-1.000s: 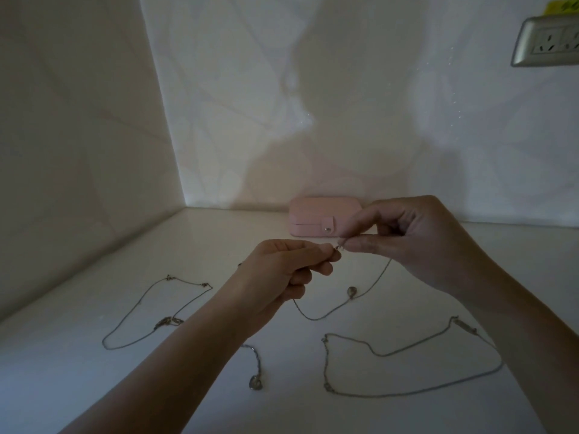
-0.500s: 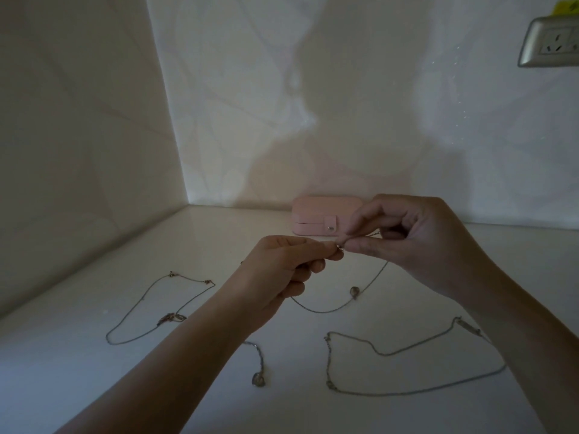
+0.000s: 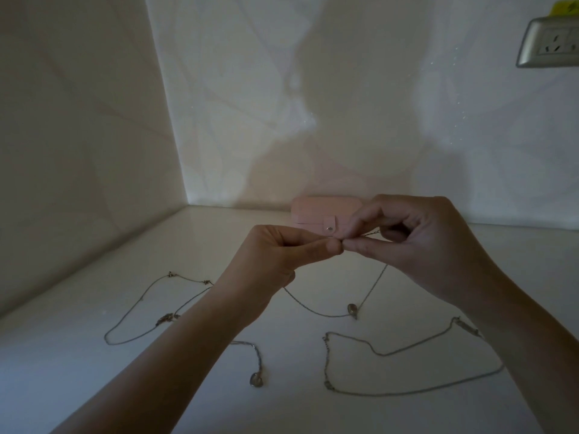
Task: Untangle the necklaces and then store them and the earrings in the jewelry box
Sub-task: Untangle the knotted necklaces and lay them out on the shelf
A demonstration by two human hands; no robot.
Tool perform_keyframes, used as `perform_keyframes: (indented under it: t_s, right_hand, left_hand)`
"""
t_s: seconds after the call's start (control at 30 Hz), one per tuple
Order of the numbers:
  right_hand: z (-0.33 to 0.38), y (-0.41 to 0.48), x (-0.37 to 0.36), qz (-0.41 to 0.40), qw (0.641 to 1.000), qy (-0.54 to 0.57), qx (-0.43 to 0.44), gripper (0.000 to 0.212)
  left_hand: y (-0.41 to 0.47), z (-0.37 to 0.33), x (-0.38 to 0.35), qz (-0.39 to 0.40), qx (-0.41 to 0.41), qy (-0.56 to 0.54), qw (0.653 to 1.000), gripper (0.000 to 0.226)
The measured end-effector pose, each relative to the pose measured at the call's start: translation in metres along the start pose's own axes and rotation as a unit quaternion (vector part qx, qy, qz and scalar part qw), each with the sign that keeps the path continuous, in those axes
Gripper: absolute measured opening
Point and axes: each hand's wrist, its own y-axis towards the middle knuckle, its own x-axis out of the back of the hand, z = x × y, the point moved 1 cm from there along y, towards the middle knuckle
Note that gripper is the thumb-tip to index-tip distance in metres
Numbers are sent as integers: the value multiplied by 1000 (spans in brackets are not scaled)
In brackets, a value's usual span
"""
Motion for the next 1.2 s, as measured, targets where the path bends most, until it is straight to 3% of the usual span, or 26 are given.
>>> perform_keyframes:
  t_s: [0.2, 0.5, 0.77, 1.2]
  right_hand:
    - [0, 0, 1, 3, 1000, 25, 8, 10]
    - [-6, 4, 2, -11, 983, 178, -45, 15]
    - [-7, 4, 6, -22, 984, 160, -69, 24]
    - [-4, 1, 2, -46, 993, 84, -65, 27]
  left_hand:
    - [0, -2, -2, -15, -31, 1, 999, 32]
    - [-6, -6, -6, -6, -68, 20, 997, 21]
    - [-6, -7, -6, -22, -62, 53, 996, 32]
    - [-2, -1, 0, -60, -29, 76, 995, 16]
